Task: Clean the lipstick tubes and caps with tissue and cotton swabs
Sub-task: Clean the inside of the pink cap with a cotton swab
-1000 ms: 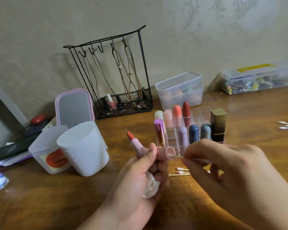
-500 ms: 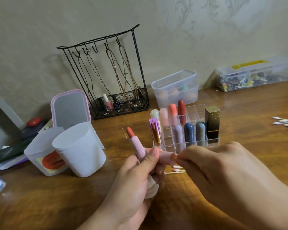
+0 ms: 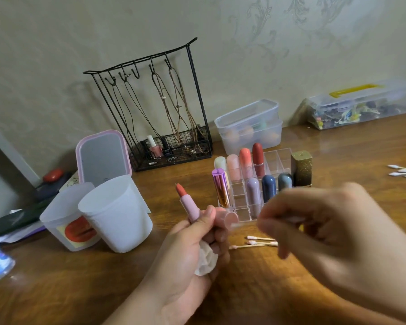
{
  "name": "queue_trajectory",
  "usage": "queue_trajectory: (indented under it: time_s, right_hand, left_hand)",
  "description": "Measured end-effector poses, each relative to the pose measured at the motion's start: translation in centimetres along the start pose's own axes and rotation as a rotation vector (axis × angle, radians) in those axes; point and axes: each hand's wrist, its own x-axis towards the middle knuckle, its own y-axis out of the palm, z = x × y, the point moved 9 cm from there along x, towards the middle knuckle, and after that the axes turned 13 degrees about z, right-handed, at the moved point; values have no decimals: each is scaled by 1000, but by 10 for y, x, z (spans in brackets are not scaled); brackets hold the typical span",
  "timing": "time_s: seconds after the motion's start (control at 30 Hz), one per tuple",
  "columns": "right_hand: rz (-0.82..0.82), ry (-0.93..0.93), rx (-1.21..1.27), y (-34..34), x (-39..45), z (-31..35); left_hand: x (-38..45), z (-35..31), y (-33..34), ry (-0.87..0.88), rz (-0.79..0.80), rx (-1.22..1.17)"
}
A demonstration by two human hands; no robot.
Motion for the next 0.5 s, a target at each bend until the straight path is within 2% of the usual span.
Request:
queue_trajectory:
  time_s: [0.1,0.17,0.3,0.5]
  right_hand:
    - [-131,11,-8,-21,1,-4]
    - [-164,48,-35,-25,1,-9]
    - [-95,84,-94,-16,1,-10]
    - [18,5,-37,5,3,5]
  left_hand:
    - [1,2,-3,-44,-25,-78]
    - [1,3,-4,-66,-40,-148]
    - [1,4,-2,-88,-29,-257]
    - [3,7,3,-100,10,-266]
